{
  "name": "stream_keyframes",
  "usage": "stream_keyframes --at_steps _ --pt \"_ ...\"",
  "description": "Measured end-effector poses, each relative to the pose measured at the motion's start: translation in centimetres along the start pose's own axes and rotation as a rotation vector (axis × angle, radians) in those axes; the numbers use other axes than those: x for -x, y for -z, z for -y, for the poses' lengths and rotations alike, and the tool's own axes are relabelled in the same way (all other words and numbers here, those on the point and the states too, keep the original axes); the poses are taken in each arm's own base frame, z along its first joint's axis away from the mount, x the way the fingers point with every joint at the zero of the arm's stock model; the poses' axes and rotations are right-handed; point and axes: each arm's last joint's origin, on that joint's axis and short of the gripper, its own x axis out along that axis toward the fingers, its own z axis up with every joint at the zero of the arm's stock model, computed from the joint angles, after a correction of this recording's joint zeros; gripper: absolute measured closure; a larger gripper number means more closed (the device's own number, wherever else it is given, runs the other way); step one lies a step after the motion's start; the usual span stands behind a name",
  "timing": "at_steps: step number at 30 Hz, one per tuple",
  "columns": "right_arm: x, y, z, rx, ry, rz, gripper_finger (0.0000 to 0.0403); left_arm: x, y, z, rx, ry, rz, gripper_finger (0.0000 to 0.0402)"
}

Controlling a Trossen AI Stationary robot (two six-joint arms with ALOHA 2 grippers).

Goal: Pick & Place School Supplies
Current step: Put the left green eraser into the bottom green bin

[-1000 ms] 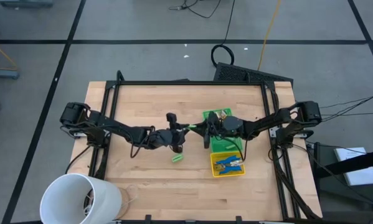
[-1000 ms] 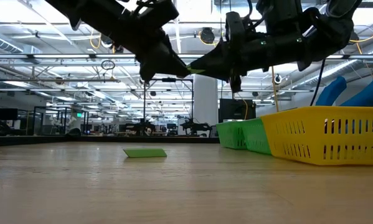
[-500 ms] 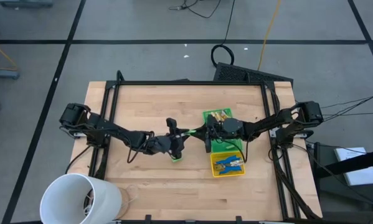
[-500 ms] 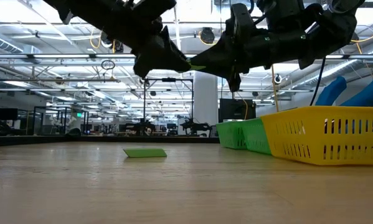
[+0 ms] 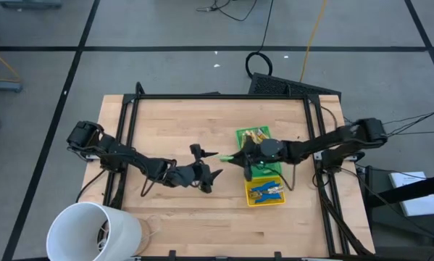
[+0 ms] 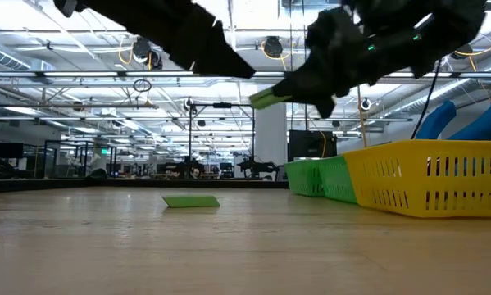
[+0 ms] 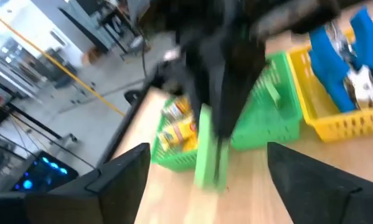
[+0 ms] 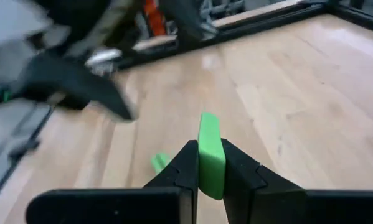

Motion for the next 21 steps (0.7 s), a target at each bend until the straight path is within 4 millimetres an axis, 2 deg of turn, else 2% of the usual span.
stream_keyframes --at_steps 4,9,16,21 --pt "2.3 -0.1 -1.7 0.122 -0.043 -0.047 0.0373 0.1 0.8 0.3 0.029 0.022 -0.049 0.007" --pt "6.1 1.5 -3.0 0.244 -0.048 -0.075 0.0373 0.1 1.2 0.5 0.097 0.067 -0.059 0.0076" --pt "10.1 5.8 -1.4 0.242 0.002 -0.049 0.0373 -0.6 1.9 0.0 0.2 0.129 -0.104 0.0093" --pt "11.4 7.8 -0.3 0.222 -0.008 -0.004 0.0373 -1.2 2.1 -0.7 0.272 0.166 -0.108 0.0092"
